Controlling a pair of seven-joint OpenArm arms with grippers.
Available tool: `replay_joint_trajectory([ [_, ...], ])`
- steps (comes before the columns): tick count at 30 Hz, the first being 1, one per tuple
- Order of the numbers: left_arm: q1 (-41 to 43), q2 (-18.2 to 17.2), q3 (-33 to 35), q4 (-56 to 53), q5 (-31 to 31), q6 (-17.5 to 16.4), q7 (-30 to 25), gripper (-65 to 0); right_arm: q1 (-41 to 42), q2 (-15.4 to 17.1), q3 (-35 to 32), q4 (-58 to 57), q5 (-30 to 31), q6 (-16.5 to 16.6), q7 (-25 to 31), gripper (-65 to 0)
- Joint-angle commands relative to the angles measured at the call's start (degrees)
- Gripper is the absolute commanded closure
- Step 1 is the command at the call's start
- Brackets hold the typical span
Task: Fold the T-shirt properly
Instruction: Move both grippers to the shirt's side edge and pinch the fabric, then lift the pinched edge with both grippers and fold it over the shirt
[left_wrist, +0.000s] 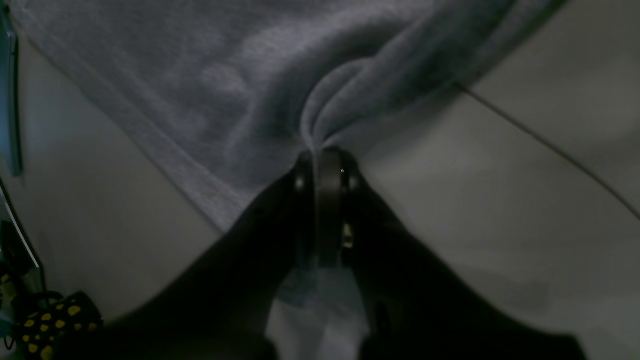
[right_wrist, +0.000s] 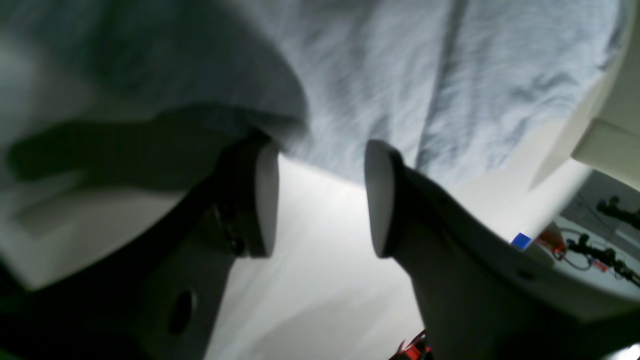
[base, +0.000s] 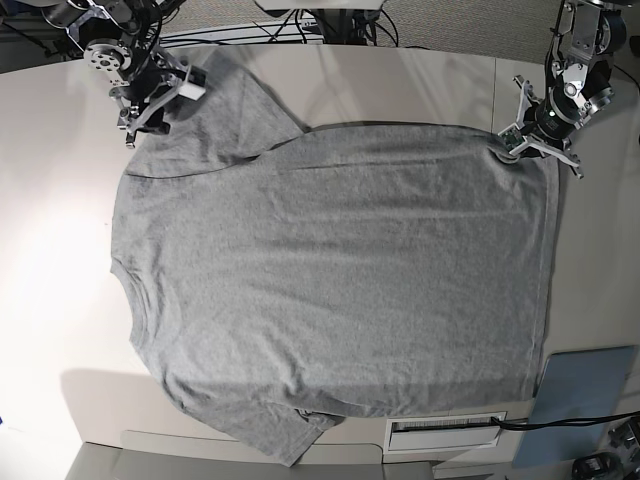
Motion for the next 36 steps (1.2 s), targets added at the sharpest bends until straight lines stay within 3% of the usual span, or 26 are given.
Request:
replay_joint_trajectory([
  [1, 1.16, 0.46, 0.83, -0.79, -0.59, -4.57, 1.57, 0.0, 0.37, 0.02, -0.17, -0.37, 0.85, 1.03, 0.37, -28.1],
  [17, 1.16, 0.44, 0.83, -0.79, -0.59, -4.59, 1.57, 0.0, 4.76, -4.76, -0.15, -0.92, 2.58, 2.75, 3.10, -28.1],
  [33, 1.16, 0.44, 0.83, -0.79, -0.59, -4.59, 1.57, 0.0, 9.99, -5.70, -0.15, -8.31, 2.75, 2.84, 2.03, -27.7],
  [34, 1.16, 0.46, 0.83, -0.79, -0.59, -4.59, 1.57, 0.0, 9.97, -5.70, -0.15, -8.31, 2.75, 2.84, 1.68, -25.3],
  [36, 1.18, 0.46, 0.83, -0.79, -0.61, -4.57, 1.55, 0.0, 9.97, -5.70, -0.15, -8.31, 2.78, 2.80, 0.28, -14.1],
])
